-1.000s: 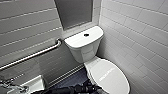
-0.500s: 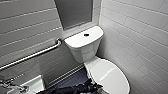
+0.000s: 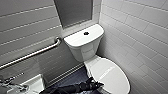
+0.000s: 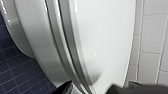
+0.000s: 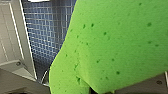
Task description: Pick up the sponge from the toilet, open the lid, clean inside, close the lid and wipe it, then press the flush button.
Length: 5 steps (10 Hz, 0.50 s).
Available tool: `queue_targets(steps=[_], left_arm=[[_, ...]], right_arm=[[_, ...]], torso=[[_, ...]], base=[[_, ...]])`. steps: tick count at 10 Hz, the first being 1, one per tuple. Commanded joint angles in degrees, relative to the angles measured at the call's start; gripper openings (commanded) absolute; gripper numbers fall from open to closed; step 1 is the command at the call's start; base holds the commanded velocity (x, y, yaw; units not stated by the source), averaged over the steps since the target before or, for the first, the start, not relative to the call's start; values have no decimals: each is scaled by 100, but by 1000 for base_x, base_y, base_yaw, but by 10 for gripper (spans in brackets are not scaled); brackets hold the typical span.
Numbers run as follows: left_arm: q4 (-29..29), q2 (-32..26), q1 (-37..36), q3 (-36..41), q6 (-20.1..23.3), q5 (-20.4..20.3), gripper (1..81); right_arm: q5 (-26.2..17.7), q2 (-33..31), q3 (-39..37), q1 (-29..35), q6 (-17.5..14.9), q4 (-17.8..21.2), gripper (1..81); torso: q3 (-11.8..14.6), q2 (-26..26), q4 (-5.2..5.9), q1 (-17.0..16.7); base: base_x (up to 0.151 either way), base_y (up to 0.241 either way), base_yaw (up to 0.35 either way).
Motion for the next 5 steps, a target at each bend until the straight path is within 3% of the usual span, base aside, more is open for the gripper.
queue_targets(steps=[1, 5], left_arm=[[-129, 112, -727, 163, -34, 360, 811], [-111, 314, -745, -135, -105, 316, 811]], right_arm=[[-187, -166, 53, -72, 10, -187, 10], [-195, -140, 62, -72, 10, -187, 10]], torso=[[2, 0, 0, 0], [-22, 0, 0, 0]], base=[[0, 0, 0], [0, 0, 0]])
